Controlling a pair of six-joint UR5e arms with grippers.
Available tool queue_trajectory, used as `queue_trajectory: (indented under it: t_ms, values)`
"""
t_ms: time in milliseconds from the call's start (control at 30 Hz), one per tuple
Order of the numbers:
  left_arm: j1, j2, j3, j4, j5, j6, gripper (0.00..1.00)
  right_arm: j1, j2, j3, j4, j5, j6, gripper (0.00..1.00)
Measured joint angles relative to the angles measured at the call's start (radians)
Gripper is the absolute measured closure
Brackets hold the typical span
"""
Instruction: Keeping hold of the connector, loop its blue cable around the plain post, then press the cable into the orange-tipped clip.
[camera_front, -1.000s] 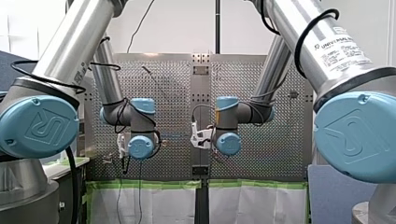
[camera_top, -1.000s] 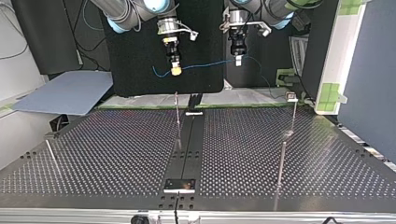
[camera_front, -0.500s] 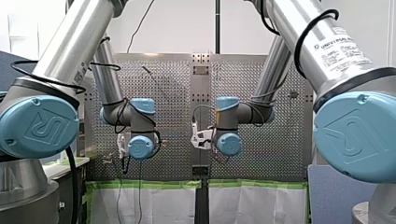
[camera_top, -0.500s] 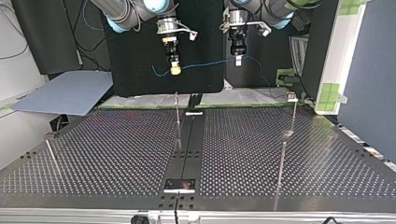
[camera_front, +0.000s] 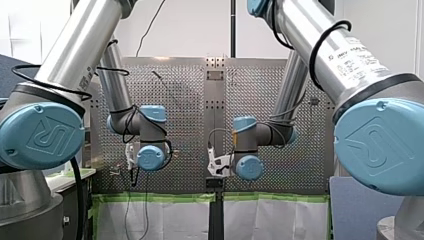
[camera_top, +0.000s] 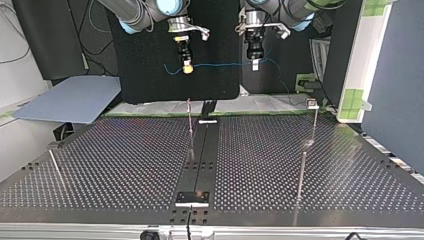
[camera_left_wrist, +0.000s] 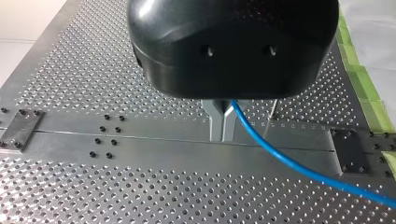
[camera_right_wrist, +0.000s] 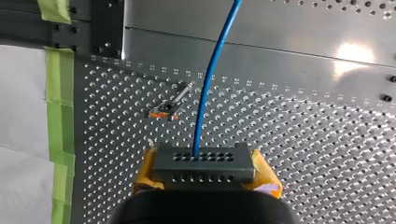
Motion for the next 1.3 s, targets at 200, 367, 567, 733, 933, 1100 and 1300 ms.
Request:
queue_trajectory:
  t_ms: [200, 367, 567, 733, 933, 1100, 1300]
  values:
    - [0.000, 0.000, 0.000, 0.000, 0.000, 0.000, 1.00, 0.000, 0.002, 0.000, 0.000, 0.000, 0.000, 1.00]
    - [0.000, 0.000, 0.000, 0.000, 0.000, 0.000, 1.00, 0.000, 0.002, 0.000, 0.000, 0.000, 0.000, 1.00]
    - [0.000, 0.000, 0.000, 0.000, 0.000, 0.000, 1.00, 0.000, 0.002, 0.000, 0.000, 0.000, 0.000, 1.00]
    - [0.000, 0.000, 0.000, 0.000, 0.000, 0.000, 1.00, 0.000, 0.002, 0.000, 0.000, 0.000, 0.000, 1.00]
    - [0.000, 0.000, 0.000, 0.000, 0.000, 0.000, 1.00, 0.000, 0.002, 0.000, 0.000, 0.000, 0.000, 1.00]
    - [0.000, 0.000, 0.000, 0.000, 0.000, 0.000, 1.00, 0.000, 0.002, 0.000, 0.000, 0.000, 0.000, 1.00]
    - [0.014, 0.013, 0.014, -0.003, 0.014, 0.014, 1.00, -0.017, -0.030, -0.032, 0.032, 0.032, -0.021, 1.00]
